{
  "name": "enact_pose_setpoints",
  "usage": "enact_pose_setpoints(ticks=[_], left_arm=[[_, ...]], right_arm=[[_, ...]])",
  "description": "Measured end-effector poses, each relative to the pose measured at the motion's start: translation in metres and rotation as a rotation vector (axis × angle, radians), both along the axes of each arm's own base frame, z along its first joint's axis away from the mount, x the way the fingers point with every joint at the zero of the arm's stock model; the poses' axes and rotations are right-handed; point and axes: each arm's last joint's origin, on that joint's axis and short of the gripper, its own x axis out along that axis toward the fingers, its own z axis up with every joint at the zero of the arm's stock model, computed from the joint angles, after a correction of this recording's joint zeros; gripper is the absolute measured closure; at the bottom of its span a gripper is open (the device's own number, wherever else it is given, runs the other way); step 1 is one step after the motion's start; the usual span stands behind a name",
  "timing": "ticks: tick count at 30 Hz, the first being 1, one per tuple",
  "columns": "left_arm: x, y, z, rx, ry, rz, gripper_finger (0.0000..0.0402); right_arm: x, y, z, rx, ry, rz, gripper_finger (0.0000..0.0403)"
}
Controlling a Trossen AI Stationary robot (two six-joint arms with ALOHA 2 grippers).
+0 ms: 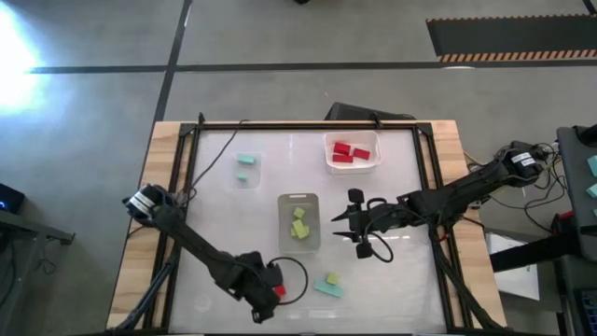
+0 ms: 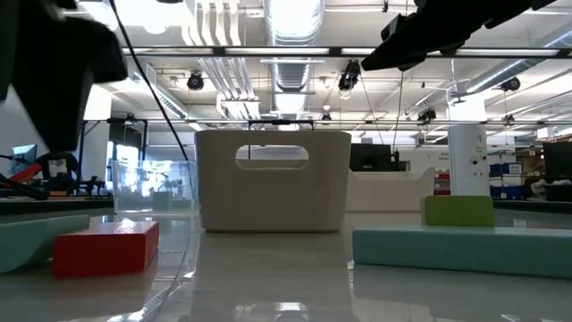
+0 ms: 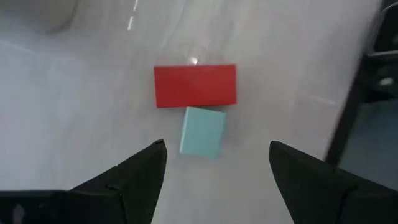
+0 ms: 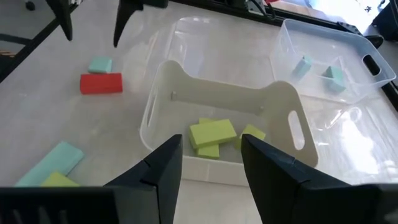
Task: Sort & place blocks by color
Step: Put the blue block into the transparent bin
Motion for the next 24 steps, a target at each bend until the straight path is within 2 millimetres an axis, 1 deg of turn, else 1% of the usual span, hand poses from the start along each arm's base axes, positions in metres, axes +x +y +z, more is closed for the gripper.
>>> enact_pose_setpoints(ticks=[6, 11, 17, 20, 24], left_arm=[[0.004, -0.005, -0.021, 0.045, 0.044, -0.028, 0.0134], [0.005, -0.005, -0.031, 0.070, 0.057, -0.036, 0.0134], [0.010, -0.011, -0.043, 0.074, 0.029, -0.083, 0.0134], [0.009, -0.011, -0.050, 0.089, 0.049, -0.085, 0.0134], [0.008, -0.011, -0.051, 0.102, 0.048, -0.090, 0.0150]], right_arm=[[0.000, 0.000, 0.000, 0.006, 0.002, -0.004, 0.0246], [0.000, 0.000, -0.001, 0.009, 0.005, -0.006, 0.0246], [0.000, 0.000, -0.001, 0.008, 0.007, -0.006, 0.0245], [0.000, 0.000, -0.001, 0.012, 0.007, -0.009, 0.0245], [0.000, 0.000, -0.001, 0.014, 0.009, -0.011, 0.0245]])
